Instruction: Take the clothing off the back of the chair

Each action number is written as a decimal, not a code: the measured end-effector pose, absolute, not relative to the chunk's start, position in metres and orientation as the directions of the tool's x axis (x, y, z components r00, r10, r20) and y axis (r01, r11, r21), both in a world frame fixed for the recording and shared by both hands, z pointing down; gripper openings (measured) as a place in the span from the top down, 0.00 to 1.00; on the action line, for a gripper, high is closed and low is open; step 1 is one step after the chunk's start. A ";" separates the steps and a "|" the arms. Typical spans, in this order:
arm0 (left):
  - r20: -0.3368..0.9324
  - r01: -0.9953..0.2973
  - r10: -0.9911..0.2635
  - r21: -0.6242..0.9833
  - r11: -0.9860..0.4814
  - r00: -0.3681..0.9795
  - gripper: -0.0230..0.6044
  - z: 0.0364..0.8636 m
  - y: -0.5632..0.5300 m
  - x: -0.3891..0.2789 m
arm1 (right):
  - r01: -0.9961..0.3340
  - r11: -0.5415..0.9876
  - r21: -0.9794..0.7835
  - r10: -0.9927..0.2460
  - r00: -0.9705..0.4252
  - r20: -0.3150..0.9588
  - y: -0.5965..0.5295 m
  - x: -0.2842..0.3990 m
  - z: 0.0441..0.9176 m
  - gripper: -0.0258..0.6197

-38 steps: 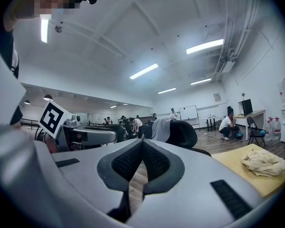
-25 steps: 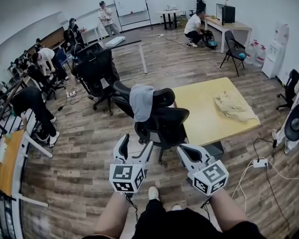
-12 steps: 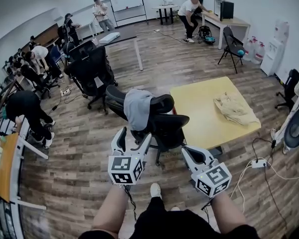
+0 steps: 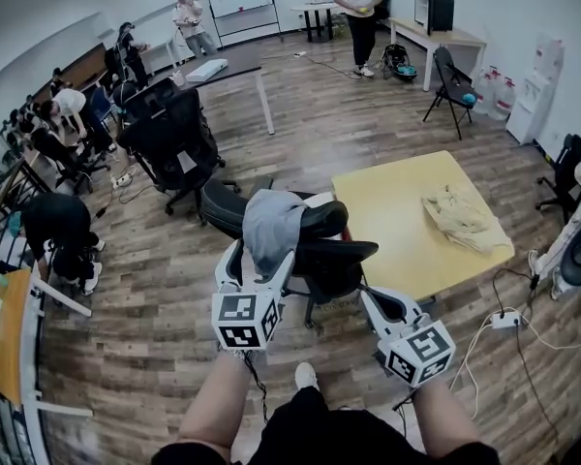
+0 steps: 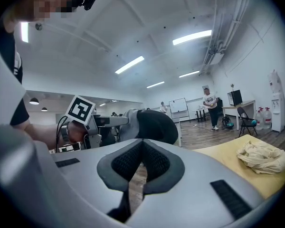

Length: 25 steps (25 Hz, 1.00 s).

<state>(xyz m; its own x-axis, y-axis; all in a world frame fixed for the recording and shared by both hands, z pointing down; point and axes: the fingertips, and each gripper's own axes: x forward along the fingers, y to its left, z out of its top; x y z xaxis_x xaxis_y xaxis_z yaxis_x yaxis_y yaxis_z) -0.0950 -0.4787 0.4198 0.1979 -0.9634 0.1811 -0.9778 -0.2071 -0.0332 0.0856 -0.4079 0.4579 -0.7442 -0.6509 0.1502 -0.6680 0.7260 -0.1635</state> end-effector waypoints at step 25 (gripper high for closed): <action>0.169 -0.973 -0.964 -0.073 -0.218 0.203 0.71 0.420 -0.502 -0.106 | -0.707 0.688 -0.161 -0.693 -0.707 0.143 -0.433 0.071 0.452 0.94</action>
<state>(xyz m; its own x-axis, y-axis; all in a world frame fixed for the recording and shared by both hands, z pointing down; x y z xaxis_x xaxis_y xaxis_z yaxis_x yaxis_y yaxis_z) -0.1059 -0.5017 0.4204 0.2034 -0.9643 0.1694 -0.9732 -0.2180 -0.0725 0.0712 -0.4328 0.4523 -0.7068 -0.6928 0.1432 -0.7073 0.6883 -0.1610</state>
